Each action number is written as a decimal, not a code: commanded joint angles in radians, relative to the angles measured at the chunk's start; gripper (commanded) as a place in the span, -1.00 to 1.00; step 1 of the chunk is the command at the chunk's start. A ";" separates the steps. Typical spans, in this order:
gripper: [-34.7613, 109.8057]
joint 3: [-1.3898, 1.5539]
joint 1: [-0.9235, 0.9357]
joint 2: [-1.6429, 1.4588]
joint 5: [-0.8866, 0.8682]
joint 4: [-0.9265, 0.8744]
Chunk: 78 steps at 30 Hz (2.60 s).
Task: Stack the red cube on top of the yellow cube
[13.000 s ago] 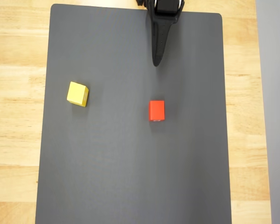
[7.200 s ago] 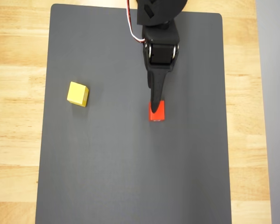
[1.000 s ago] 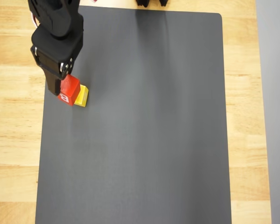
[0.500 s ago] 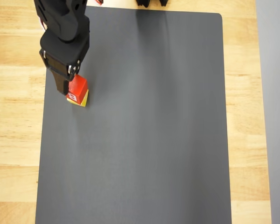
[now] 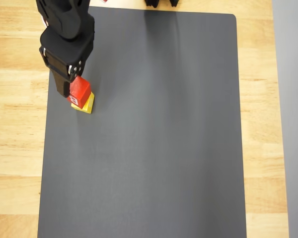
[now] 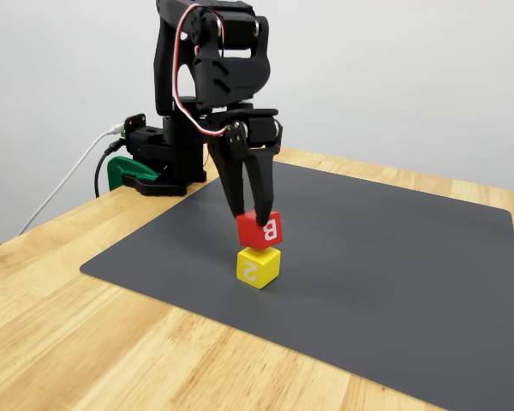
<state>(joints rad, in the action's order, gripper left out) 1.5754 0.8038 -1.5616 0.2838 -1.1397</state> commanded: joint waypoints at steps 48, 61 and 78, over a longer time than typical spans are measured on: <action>-0.41 0.247 -0.566 -0.344 -0.198 0.104; -0.52 0.440 -0.612 -0.454 -0.161 0.221; -0.49 0.811 -0.640 -0.907 -0.201 0.288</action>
<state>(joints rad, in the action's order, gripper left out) 2.3608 0.1534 -2.3961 0.0614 -0.8360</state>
